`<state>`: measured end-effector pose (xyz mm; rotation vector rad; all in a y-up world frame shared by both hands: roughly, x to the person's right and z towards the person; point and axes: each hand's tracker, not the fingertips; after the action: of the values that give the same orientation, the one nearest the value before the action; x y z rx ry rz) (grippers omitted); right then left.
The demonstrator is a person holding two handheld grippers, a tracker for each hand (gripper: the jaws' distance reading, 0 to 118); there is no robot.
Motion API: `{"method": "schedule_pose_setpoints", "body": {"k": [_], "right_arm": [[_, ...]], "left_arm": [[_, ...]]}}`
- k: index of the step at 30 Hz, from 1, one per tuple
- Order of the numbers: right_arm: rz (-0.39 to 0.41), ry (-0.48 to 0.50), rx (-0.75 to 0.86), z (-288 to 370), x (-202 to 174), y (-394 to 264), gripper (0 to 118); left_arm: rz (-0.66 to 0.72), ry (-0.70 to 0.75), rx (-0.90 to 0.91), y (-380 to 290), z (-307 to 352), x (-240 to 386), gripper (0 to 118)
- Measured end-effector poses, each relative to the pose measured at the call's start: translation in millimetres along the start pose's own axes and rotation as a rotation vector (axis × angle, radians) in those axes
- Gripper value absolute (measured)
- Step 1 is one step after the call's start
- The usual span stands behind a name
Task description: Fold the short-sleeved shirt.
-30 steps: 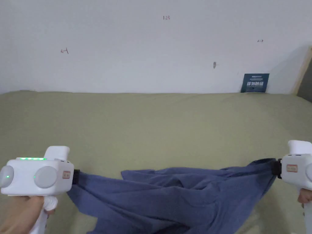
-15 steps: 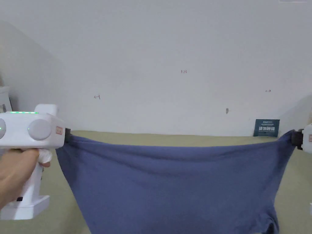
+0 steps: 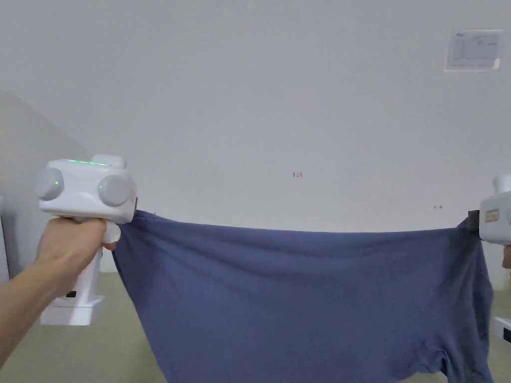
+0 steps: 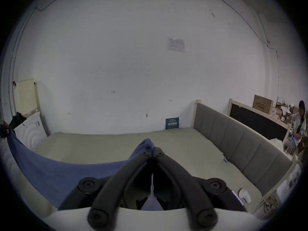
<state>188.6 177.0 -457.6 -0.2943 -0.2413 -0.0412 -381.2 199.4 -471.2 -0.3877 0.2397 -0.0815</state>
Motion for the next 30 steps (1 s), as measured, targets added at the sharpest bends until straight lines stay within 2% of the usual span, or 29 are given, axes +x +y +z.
{"method": "schedule_pose_setpoints", "body": {"k": [3, 10, 15, 16, 17, 20, 21, 24, 27, 28, 30], "right_arm": [[-0.018, -0.007, 0.005, -23.9, -5.5, 7.9, 0], [0.015, -0.018, -0.009, -93.2, -29.9, -3.8, 0], [0.068, -0.029, -0.055, -134.5, -42.0, -45.7, 0], [0.017, -0.012, -0.075, -142.9, -40.5, -64.2, 0], [0.010, -0.010, -0.087, -150.2, -41.7, -77.6, 0], [0.077, -0.021, -0.167, -165.5, -40.9, -130.4, 0], [0.082, -0.020, -0.182, -166.9, -40.1, -143.2, 0], [0.029, -0.003, -0.233, -156.5, -27.0, -193.1, 0], [0.050, 0.007, -0.298, -136.8, -17.8, -227.8, 0], [0.047, 0.025, -0.296, -149.9, -28.2, -200.0, 0], [-0.001, 0.046, -0.315, -142.9, -11.6, -221.4, 0]], "left_arm": [[0.008, 0.022, 0.032, 12.6, -22.9, 13.9, 0], [-0.011, 0.056, 0.035, 7.7, -90.2, 40.5, 0], [-0.061, 0.064, -0.042, -41.0, -140.4, 53.7, 0], [-0.074, 0.070, -0.046, -56.1, -150.9, 56.5, 0], [-0.082, 0.081, -0.065, -71.6, -159.5, 58.5, 0], [-0.085, 0.056, -0.132, -118.3, -179.6, 58.0, 0], [-0.087, 0.050, -0.161, -133.4, -182.4, 57.9, 0], [-0.120, 0.022, -0.223, -177.9, -180.1, 56.0, 0], [-0.098, 0.000, -0.242, -211.6, -161.8, 46.5, 0], [-0.073, -0.021, -0.255, -221.2, -153.0, 41.5, 0], [-0.053, -0.040, -0.280, -237.2, -132.3, 34.0, 0]]}}
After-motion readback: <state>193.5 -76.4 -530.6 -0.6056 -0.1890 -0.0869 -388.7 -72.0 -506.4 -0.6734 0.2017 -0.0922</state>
